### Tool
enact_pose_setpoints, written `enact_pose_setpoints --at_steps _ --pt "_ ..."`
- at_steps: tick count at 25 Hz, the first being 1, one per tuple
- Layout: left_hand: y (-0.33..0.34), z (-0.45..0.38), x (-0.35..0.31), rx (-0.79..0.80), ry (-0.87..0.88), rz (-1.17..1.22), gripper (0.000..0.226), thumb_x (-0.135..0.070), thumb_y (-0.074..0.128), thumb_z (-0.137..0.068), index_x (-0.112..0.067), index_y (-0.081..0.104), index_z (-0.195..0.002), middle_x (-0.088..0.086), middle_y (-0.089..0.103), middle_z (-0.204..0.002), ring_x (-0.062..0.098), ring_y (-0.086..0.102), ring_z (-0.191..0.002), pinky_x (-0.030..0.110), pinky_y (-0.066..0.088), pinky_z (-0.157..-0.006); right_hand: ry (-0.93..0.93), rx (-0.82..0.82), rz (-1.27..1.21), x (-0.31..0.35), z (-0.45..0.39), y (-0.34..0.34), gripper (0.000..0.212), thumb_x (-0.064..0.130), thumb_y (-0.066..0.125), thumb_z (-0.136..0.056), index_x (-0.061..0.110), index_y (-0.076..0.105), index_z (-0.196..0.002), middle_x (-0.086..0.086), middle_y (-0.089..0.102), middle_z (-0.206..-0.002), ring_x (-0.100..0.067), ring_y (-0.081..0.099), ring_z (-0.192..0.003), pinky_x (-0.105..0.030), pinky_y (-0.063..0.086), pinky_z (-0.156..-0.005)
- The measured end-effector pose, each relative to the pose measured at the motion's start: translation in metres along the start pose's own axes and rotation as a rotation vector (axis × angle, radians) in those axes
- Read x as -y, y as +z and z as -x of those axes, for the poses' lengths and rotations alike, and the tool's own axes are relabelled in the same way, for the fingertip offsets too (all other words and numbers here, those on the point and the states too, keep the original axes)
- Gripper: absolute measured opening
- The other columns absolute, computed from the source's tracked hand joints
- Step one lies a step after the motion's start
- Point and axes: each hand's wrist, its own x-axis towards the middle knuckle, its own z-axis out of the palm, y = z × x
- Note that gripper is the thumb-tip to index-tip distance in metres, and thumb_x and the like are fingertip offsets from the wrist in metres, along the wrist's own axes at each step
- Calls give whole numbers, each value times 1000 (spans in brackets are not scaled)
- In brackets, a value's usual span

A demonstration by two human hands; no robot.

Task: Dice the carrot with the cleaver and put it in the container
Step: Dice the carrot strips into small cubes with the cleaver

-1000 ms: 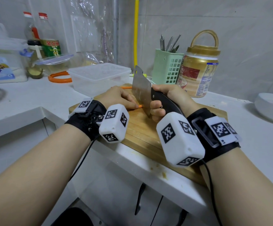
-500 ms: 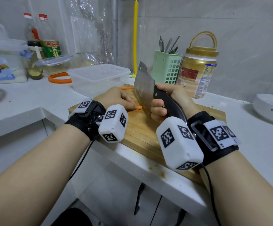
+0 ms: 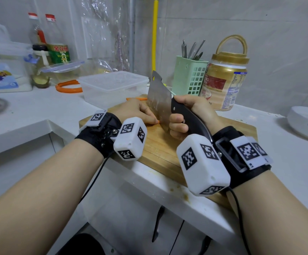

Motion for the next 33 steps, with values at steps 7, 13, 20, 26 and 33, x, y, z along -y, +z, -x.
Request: enact_pose_setpoints --at_steps 7,13,20,26,33 --pt "0 -1 1 -2 -18 -22 9 -28 83 -74 -21 78 -73 -6 75 -82 8 67 -89 39 49 -99 -4 -6 -5 1 -1 -2 34 32 37 -99 11 41 -73 -2 37 -43 -15 33 -28 -27 14 -54" --pt "-1 0 -1 3 -2 -32 8 -28 83 -74 -23 78 -70 -6 75 -84 7 65 -88 38 48 -99 21 -5 48 1 -4 -3 34 33 37 -99 10 44 -74 -3 37 -44 -16 33 -29 -28 15 -53" --pt "0 2 -5 20 -6 -27 8 -25 81 -76 -22 77 -71 -14 72 -73 -3 62 -78 26 46 -88 66 -7 -20 5 -4 -7 36 33 35 -99 10 41 -72 -2 37 -44 -14 33 -29 -23 21 -48" --pt "-2 3 -5 5 -13 -36 12 -33 83 -74 -27 77 -65 -11 71 -74 -2 61 -77 23 46 -84 20 -12 -82 6 0 -12 36 35 36 -99 12 38 -70 0 37 -44 -13 33 -30 -24 17 -52" --pt "4 -1 -3 -207 -61 73 18 -8 66 -86 -17 66 -71 11 71 -89 4 61 -59 20 48 -60 -10 39 -98 4 4 -5 43 35 34 -99 10 43 -65 0 35 -43 -13 30 -30 -25 18 -51"
